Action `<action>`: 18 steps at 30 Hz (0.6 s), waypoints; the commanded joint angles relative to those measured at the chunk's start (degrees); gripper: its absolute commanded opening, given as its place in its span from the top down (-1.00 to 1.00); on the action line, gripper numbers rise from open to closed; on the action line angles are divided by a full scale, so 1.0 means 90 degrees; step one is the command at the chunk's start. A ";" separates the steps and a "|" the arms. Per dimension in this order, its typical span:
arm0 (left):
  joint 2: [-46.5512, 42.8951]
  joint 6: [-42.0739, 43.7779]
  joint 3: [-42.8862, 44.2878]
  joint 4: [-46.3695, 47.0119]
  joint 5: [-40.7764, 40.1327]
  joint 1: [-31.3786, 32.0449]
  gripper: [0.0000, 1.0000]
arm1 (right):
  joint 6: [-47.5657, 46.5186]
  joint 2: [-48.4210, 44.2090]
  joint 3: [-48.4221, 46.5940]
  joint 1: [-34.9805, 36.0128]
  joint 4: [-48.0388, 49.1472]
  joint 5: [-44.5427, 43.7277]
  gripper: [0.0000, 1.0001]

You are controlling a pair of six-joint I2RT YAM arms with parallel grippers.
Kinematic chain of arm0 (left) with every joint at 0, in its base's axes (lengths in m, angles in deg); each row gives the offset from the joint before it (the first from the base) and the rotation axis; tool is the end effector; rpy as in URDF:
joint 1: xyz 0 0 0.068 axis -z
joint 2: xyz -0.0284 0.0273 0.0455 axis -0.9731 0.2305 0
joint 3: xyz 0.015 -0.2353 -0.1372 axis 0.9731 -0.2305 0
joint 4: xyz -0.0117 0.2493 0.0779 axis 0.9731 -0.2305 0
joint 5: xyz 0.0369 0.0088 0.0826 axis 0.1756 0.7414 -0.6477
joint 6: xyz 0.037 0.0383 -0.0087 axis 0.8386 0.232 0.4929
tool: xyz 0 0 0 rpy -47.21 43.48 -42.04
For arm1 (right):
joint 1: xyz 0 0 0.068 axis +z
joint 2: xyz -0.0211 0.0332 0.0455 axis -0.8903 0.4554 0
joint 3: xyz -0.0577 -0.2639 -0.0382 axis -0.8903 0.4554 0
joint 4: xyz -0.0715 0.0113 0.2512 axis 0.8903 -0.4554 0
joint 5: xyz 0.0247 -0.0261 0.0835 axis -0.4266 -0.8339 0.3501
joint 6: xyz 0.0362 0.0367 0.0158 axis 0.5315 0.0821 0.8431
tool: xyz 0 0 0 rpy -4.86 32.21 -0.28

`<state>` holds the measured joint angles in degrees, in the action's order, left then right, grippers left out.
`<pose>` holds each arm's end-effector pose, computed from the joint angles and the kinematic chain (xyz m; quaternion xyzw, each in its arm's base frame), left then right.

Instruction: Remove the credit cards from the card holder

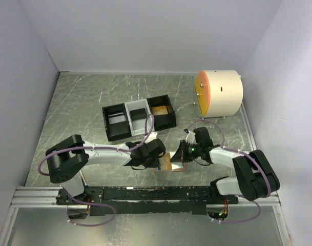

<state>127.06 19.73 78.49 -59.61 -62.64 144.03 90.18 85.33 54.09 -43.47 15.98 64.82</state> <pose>0.1307 -0.2925 0.1551 0.0317 0.9564 -0.1931 0.2169 0.1820 0.0880 0.1124 0.0044 0.9023 0.4137 0.1211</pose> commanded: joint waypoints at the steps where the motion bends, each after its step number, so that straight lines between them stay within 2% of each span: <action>1: 0.0251 0.0056 -0.0280 -0.0738 -0.0154 0.0046 0.56 | -0.0115 -0.0329 -0.0064 -0.0128 -0.0416 -0.0641 1.00; 6: 0.0335 0.0043 -0.0245 -0.0736 -0.0155 0.0046 0.57 | -0.0154 -0.0601 -0.0097 -0.0151 -0.0712 -0.0954 1.00; 9: 0.0348 0.0035 -0.0243 -0.0735 -0.0153 0.0048 0.57 | -0.0074 -0.0566 0.0047 -0.0157 -0.0311 -0.0277 1.00; 12: 0.0329 0.0059 -0.0216 -0.0732 -0.0155 0.0046 0.57 | 0.0127 -0.0315 0.0226 -0.0141 0.0318 0.0473 0.72; 18: 0.0377 0.0085 -0.0114 -0.0822 -0.0158 0.0046 0.59 | 0.0155 0.0133 0.0232 -0.0080 0.0761 0.0699 0.47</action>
<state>127.23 19.36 78.52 -59.70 -62.64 144.03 91.19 84.30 55.72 -44.45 18.47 68.01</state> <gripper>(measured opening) 0.209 0.244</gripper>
